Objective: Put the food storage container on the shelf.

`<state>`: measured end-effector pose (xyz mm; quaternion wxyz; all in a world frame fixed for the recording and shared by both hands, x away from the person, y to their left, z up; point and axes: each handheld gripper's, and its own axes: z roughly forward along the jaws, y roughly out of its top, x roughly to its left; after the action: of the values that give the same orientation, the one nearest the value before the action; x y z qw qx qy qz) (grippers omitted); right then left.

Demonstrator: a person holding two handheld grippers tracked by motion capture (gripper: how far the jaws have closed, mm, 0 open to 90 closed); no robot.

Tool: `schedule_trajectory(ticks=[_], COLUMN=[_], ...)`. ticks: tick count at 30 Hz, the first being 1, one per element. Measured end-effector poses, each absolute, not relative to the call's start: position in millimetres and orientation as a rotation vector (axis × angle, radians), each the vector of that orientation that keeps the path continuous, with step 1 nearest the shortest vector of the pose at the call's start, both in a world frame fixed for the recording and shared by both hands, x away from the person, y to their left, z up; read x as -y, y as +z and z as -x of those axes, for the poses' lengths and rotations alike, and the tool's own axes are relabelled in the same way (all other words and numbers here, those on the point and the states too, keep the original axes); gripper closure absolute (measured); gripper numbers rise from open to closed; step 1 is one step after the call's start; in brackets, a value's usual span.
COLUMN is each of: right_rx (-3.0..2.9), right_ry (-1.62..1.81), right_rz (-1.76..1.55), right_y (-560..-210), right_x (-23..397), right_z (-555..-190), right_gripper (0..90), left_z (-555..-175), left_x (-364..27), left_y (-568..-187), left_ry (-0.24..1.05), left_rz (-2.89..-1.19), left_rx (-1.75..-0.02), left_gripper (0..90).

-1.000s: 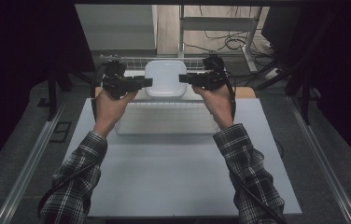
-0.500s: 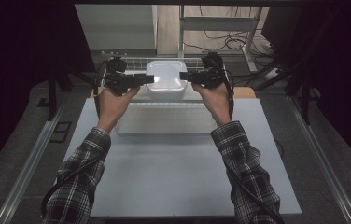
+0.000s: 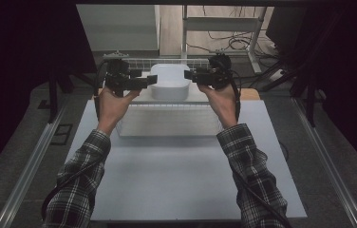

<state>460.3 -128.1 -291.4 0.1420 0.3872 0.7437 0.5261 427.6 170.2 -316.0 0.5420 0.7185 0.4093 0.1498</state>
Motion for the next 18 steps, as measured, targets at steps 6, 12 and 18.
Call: schedule_trajectory(ticks=[6,12,18], right_rx=[-2.187,-2.213,-2.226], right_ry=[1.526,1.493,1.48], right_rz=[-1.026,-0.978,-0.937], right_y=[-301,-311,-319], right_x=[130,131,133], right_z=[-447,-436,-429], right_gripper=[16.8,8.3,5.9], left_z=[-417,-405,-396], left_x=[-170,-170,-169], left_y=[-324,-330,-336], left_ry=[0.304,0.294,0.293], left_rz=[-1.722,-1.749,-1.771], left_rx=[-0.887,-0.826,-0.788], left_gripper=[13.5,6.3,0.7])
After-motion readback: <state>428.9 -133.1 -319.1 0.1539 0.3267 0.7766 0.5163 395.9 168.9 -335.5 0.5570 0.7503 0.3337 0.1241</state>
